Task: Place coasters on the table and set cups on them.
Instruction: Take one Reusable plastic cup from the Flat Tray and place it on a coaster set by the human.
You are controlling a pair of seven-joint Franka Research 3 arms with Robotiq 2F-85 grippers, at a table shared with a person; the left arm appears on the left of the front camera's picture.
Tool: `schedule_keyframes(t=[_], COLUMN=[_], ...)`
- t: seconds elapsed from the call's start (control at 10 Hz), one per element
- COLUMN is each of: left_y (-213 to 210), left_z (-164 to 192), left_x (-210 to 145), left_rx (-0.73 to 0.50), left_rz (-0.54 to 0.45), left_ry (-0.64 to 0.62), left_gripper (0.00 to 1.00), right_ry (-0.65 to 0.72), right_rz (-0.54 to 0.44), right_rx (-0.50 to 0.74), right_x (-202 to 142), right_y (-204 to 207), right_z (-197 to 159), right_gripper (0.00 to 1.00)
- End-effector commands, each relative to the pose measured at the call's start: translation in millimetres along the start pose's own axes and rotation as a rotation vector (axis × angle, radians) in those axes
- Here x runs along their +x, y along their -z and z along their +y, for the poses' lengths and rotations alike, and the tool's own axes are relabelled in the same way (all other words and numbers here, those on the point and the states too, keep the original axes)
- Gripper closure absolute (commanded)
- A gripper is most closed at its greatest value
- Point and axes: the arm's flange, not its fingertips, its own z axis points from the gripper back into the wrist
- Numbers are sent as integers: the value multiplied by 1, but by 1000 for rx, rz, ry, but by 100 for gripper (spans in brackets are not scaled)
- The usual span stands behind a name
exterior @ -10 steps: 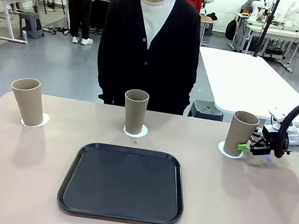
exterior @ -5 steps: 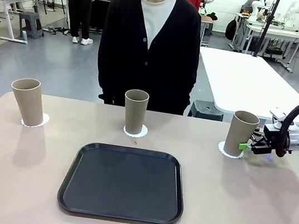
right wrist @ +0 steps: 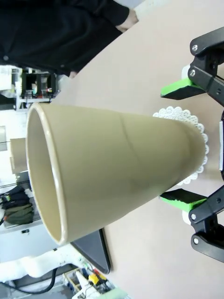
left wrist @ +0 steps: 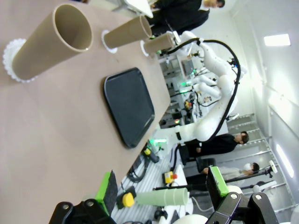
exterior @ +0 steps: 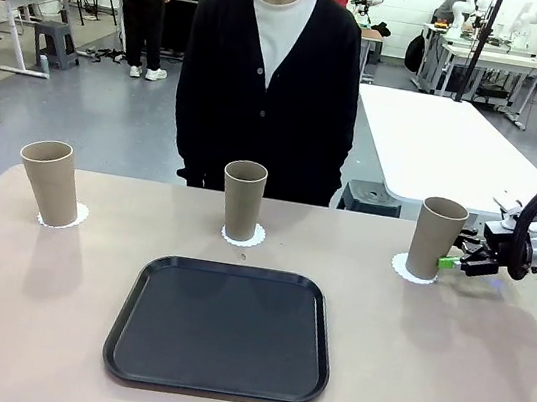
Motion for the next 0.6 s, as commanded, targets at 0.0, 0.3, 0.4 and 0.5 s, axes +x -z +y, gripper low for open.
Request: schedule_keyframes(t=[0.0, 0.3, 0.4, 0.5], left_y=[-1, -1, -1, -1], left_z=[-2, -2, -2, -2], left_x=[-1, -1, -1, -1], left_rx=[0, 0, 0, 0], left_rz=[-7, -7, -7, -7], left_ry=[3, 3, 3, 3], left_gripper=[0, 0, 0, 0], right_ry=[33, 64, 99, 153], right_rz=[43, 114, 164, 255], right_rx=[-13, -60, -92, -150], right_x=[6, 11, 16, 25], right_y=[-11, -32, -41, -53], right_z=[1, 9, 13, 21], right_gripper=[0, 0, 0, 0])
